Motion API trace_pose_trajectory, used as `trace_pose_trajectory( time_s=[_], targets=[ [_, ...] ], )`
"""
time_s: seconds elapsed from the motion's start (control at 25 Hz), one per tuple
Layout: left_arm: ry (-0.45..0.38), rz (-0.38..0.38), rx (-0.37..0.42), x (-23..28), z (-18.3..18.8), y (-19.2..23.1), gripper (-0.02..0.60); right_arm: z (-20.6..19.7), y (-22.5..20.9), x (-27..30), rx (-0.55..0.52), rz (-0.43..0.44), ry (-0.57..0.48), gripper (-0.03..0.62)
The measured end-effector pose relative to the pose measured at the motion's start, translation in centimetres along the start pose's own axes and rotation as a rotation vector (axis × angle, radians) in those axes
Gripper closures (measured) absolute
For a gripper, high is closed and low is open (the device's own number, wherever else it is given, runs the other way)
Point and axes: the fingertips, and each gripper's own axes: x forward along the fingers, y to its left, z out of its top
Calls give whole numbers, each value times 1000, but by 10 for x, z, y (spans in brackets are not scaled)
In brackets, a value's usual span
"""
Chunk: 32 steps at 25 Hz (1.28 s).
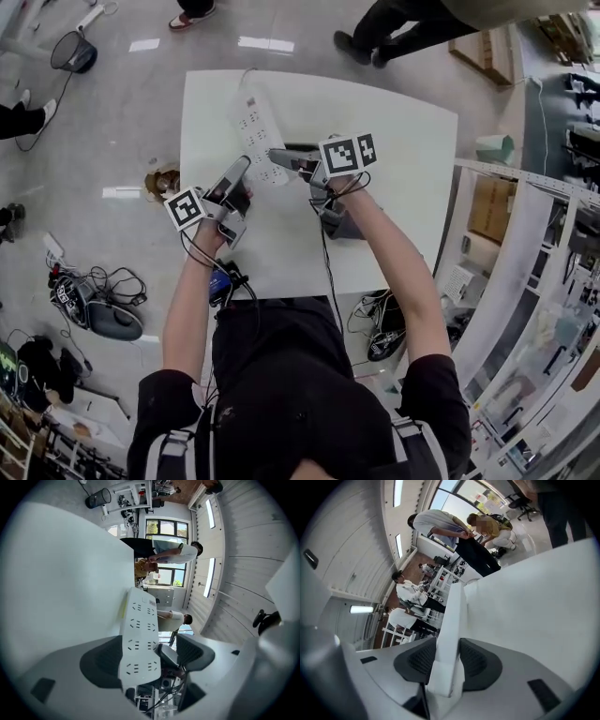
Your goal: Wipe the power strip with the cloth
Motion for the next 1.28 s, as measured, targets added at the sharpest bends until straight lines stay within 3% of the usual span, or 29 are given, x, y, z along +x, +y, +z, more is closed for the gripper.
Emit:
trace_pose_trajectory(
  time_s=[0.12,0.2,0.28,0.36,0.44,0.52,0.68,0.76,0.8,0.96,1.12,1.28],
  targets=[
    [11,-10,18,-5,-5,-5,176,-1,1,-2,-101,-100,38,422],
    [11,-14,35,-11,-6,-12,176,-1,6,2,-228,-196,73,424],
    [5,-27,50,-27,-3,-26,176,-3,12,7,-466,-367,166,424],
    [14,-16,104,-52,-4,-40,176,-10,15,15,-799,-610,320,424],
    [51,23,253,-76,-9,-54,176,-15,14,27,-1077,-821,430,424],
    [93,47,476,-95,-17,-76,176,-19,16,40,-1186,-922,444,424],
    [84,104,873,-127,-40,-126,183,-40,27,60,-1168,-949,410,421],
    [48,102,1010,-140,-48,-148,187,-44,34,67,-1150,-930,387,421],
    [23,88,1042,-145,-51,-158,196,-45,36,68,-1153,-928,382,419],
    [-44,72,1085,-156,-46,-165,279,-55,32,65,-1248,-989,403,418],
    [-45,92,1057,-153,-26,-165,279,-70,27,69,-1425,-1062,381,405],
    [-6,101,1036,-149,-25,-156,279,-83,19,82,-1453,-988,365,401]
  ],
)
